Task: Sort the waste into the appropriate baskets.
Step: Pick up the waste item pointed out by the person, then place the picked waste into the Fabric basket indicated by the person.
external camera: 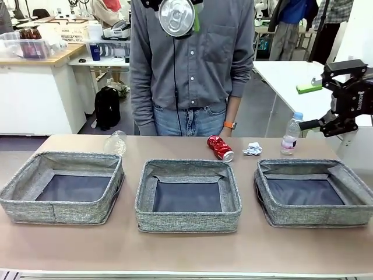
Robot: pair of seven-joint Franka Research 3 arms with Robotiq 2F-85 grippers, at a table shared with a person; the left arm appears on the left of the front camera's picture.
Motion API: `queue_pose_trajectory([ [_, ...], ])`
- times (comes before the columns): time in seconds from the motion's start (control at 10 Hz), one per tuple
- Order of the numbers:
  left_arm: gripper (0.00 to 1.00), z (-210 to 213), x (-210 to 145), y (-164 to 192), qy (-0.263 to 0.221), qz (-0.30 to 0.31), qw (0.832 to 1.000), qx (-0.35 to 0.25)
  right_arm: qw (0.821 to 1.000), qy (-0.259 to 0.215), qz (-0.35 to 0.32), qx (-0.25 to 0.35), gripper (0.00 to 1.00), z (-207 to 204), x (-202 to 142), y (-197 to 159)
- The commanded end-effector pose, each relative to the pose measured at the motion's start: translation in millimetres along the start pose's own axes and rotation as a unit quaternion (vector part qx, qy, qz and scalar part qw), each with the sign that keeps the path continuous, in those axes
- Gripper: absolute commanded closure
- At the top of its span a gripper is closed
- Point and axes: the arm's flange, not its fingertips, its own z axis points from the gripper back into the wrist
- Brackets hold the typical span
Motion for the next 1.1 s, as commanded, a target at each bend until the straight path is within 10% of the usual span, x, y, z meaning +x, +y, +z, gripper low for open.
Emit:
queue_pose_trajectory([
  [0.0,0.57,0.4,-5.9,5.9,-0.003,0.008,1.000,0.001,1.000,-0.003,-0.001,0.011,0.00,-0.9,1.6,3.5],
  [1.0,0.57,-6.3,1.9,-0.4,0.005,0.003,1.000,0.003,1.000,-0.003,-0.001,0.011,0.00,-0.9,1.6,3.5],
])
